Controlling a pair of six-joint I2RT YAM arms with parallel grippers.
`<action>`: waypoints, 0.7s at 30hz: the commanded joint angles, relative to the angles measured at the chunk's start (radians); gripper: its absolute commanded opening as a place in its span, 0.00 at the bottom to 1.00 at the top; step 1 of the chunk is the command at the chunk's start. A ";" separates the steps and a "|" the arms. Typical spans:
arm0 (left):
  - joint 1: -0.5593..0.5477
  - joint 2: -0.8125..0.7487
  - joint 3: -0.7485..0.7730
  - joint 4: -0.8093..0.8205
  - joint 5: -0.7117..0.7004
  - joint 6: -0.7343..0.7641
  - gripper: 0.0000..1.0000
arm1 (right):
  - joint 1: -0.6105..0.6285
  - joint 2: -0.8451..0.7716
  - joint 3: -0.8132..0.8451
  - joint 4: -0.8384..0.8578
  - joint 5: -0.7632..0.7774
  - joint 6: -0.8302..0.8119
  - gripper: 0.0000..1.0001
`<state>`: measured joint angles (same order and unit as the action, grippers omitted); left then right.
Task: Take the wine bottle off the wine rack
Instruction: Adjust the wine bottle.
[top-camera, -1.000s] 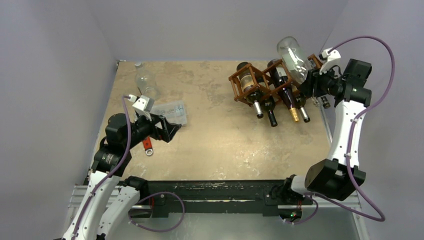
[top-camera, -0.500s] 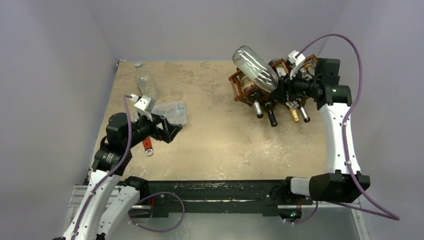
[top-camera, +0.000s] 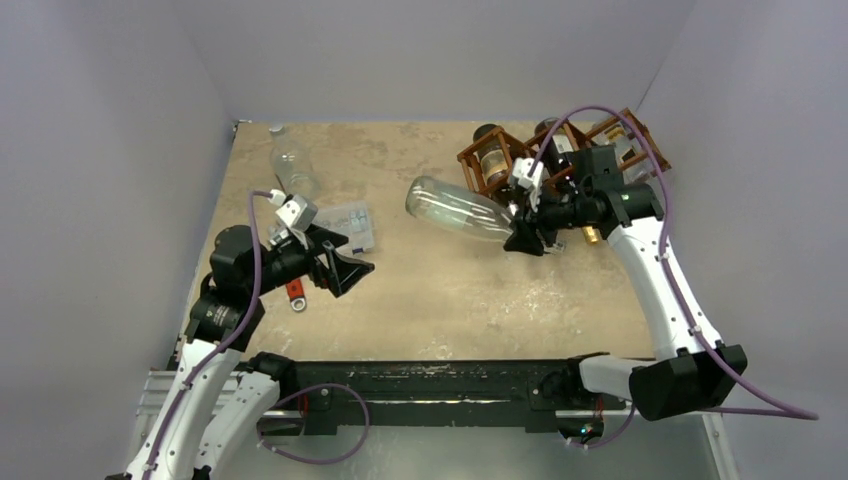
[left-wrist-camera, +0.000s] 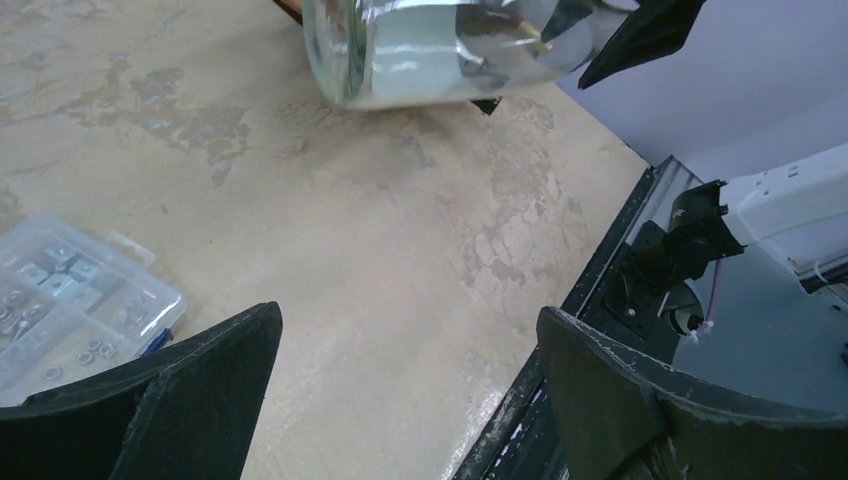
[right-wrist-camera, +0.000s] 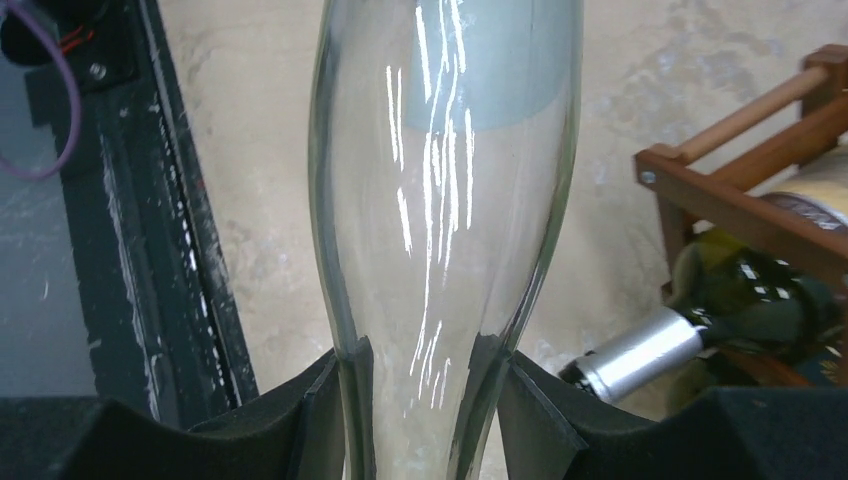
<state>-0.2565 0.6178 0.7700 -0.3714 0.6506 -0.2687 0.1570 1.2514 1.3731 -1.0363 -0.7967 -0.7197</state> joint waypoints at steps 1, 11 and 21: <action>-0.003 0.001 -0.010 0.097 0.128 0.003 1.00 | 0.054 -0.070 -0.033 0.030 -0.069 -0.181 0.00; -0.006 0.227 -0.070 0.431 0.365 -0.289 1.00 | 0.225 -0.132 -0.187 0.032 0.146 -0.309 0.00; -0.198 0.316 -0.073 0.493 0.227 -0.187 1.00 | 0.302 -0.211 -0.272 0.011 0.273 -0.513 0.00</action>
<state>-0.3752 0.9173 0.6888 0.0269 0.9367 -0.5117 0.4400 1.1133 1.1023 -1.1069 -0.4877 -1.1072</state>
